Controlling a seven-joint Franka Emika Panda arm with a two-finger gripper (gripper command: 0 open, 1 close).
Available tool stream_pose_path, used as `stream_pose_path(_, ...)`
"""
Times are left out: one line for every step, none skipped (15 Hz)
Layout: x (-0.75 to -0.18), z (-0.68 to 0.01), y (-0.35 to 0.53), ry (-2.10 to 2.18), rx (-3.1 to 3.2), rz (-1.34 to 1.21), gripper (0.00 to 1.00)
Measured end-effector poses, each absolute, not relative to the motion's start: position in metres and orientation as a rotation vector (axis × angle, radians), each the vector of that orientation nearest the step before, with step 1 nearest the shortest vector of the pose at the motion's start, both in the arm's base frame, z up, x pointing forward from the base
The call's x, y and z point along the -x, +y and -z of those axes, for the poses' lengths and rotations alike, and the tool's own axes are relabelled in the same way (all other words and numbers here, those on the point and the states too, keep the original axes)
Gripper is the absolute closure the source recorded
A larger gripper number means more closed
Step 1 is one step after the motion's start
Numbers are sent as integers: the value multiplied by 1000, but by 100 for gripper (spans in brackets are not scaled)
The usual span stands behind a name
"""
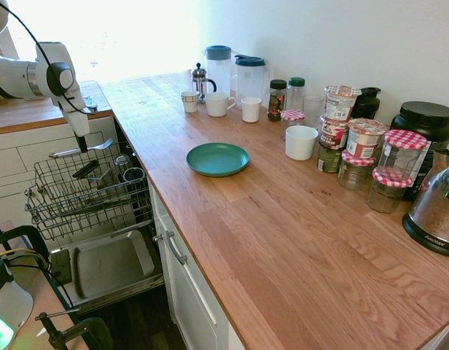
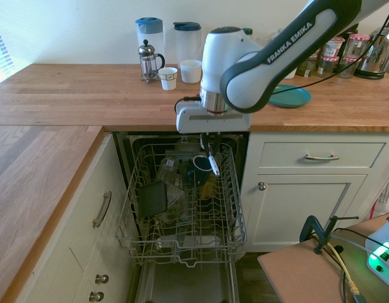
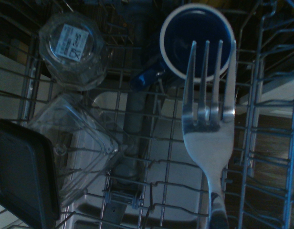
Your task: Put the fork in the dishwasher
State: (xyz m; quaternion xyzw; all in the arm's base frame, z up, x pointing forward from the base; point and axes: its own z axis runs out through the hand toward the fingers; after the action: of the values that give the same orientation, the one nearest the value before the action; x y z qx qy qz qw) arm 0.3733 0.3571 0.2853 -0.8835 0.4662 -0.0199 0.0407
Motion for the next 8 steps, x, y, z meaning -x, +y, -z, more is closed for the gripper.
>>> stream_pose_path(-368,-270,360,1430,2706,54,100)
stream_pose_path(-364,-255,362,1434,2706,46,100)
stream_pose_path(-361,-242,364,1437,2707,39,100)
stream_pose_path(-358,-228,366,1441,2710,31,100)
stream_pose_path(-356,-214,367,1449,2713,22,100)
stream_pose_path(-355,-202,366,1460,2718,12,100)
stream_pose_path(-356,-190,365,1469,2720,0,100)
stream_pose_path(-358,-178,364,1479,2721,-10,100)
